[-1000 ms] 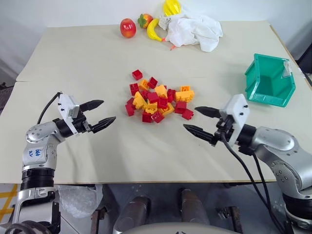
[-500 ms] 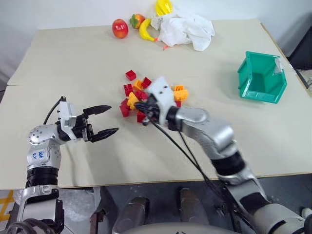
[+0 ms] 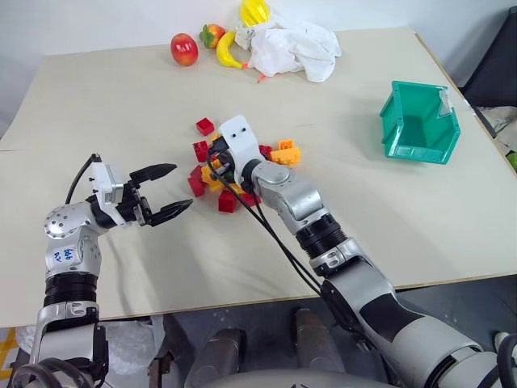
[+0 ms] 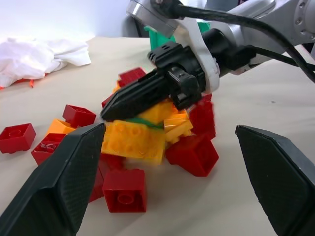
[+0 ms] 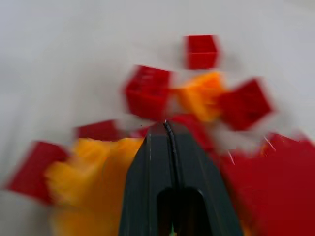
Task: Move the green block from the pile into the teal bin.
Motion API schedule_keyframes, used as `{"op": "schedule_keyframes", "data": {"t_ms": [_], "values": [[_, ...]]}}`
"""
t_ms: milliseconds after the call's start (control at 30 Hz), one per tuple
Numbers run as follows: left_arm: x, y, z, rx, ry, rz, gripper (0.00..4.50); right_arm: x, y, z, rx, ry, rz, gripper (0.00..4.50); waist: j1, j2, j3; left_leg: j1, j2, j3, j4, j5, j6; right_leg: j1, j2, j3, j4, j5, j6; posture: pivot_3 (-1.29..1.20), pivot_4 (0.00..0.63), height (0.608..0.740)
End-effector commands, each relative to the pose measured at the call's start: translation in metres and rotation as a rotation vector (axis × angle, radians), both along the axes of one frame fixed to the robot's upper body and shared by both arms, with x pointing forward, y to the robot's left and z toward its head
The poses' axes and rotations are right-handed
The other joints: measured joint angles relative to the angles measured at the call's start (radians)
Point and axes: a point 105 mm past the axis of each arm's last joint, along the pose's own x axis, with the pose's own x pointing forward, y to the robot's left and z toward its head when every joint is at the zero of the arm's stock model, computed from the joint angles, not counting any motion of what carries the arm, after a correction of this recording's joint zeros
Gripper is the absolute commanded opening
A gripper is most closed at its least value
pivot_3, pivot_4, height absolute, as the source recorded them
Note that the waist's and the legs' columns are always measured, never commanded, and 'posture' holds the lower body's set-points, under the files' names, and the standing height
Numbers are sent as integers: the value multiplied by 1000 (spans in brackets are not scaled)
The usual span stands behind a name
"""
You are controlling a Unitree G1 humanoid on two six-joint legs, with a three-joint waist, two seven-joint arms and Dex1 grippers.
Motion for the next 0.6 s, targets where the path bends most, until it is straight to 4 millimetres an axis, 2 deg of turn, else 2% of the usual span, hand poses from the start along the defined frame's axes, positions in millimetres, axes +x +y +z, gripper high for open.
{"op": "schedule_keyframes", "data": {"t_ms": [33,133,267,367,467,533,600], "values": [[2,3,11,-7,-55,21,4500,0,-14,3,-33,-23,-29,29,0,0,0,0,0,1,0,0,0,0,0,0,0,0,0,0,150,740],[2,2,12,-15,-58,24,4500,-4,-24,7,-34,-25,-26,29,1,0,0,0,0,3,1,0,0,0,0,1,0,0,0,0,150,740],[1,1,10,-17,-55,26,4500,-4,-46,1,-87,-26,-43,29,0,0,0,-1,1,4,2,0,0,-1,0,1,0,0,0,0,150,740],[0,1,10,-20,-56,27,4500,-5,-56,-1,-104,-29,-41,29,1,0,0,-1,1,5,2,0,0,-1,0,1,0,0,0,0,150,740],[0,2,11,-26,-57,30,4500,-11,-52,2,-73,-43,27,29,1,0,0,-1,1,6,2,0,0,-2,0,2,0,0,0,0,150,740],[-1,2,11,-27,-57,33,4500,-20,-34,8,-26,-58,121,29,0,0,0,-1,1,6,2,0,0,-2,0,2,0,0,0,0,150,740],[0,2,12,-29,-61,36,4500,-20,-14,8,-14,-56,150,29,-4,0,0,-1,2,9,2,0,0,-3,0,3,0,0,0,0,150,740]]}}
